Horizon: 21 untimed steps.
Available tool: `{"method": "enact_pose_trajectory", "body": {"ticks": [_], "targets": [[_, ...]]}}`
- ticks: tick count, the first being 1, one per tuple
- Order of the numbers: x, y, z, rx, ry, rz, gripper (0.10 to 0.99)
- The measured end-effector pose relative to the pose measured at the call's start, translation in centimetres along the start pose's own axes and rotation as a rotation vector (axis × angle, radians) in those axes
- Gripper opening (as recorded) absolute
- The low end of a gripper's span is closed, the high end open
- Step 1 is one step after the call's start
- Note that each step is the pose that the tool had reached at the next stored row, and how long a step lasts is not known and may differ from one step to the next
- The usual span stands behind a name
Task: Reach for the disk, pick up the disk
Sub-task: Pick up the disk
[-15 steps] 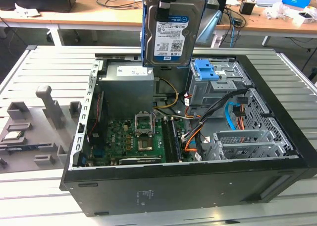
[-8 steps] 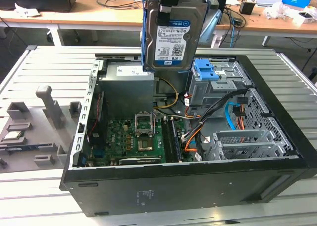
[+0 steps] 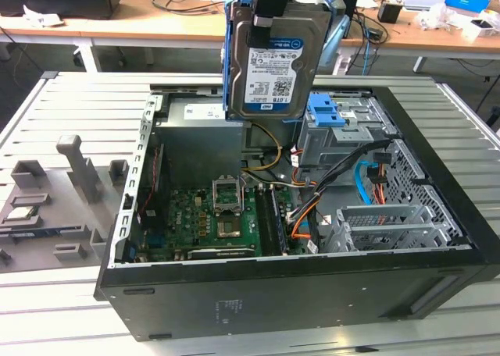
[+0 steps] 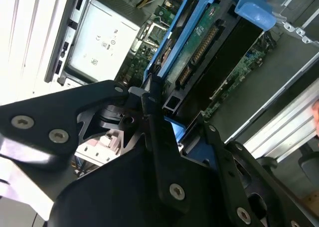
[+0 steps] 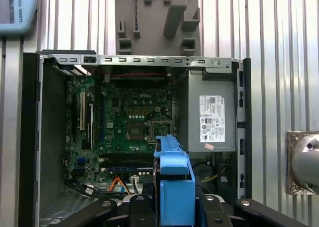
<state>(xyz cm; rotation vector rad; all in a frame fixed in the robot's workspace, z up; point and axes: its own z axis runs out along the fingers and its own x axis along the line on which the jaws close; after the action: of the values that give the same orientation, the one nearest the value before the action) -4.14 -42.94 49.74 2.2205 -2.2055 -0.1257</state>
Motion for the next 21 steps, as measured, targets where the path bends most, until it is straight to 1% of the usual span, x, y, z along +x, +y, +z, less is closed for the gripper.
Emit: {"method": "enact_pose_trajectory", "body": {"ticks": [2, 5, 9, 12, 18, 21], "targets": [[0.35, 0.0, -0.01, 0.0, -0.0001, 0.0, 0.365], [1.18, 0.01, -0.05, 0.0, 0.0, 0.0, 0.365], [1.84, 0.02, -0.08, 0.0, 0.0, 0.0, 0.365], [2.82, 0.02, -0.11, 0.0, -0.0001, 0.0, 0.365], [4.1, 0.03, -0.17, 0.0, -0.0001, 0.0, 0.365], [5.15, 0.04, -0.22, 0.0, 0.0, 0.0, 0.365]]}}
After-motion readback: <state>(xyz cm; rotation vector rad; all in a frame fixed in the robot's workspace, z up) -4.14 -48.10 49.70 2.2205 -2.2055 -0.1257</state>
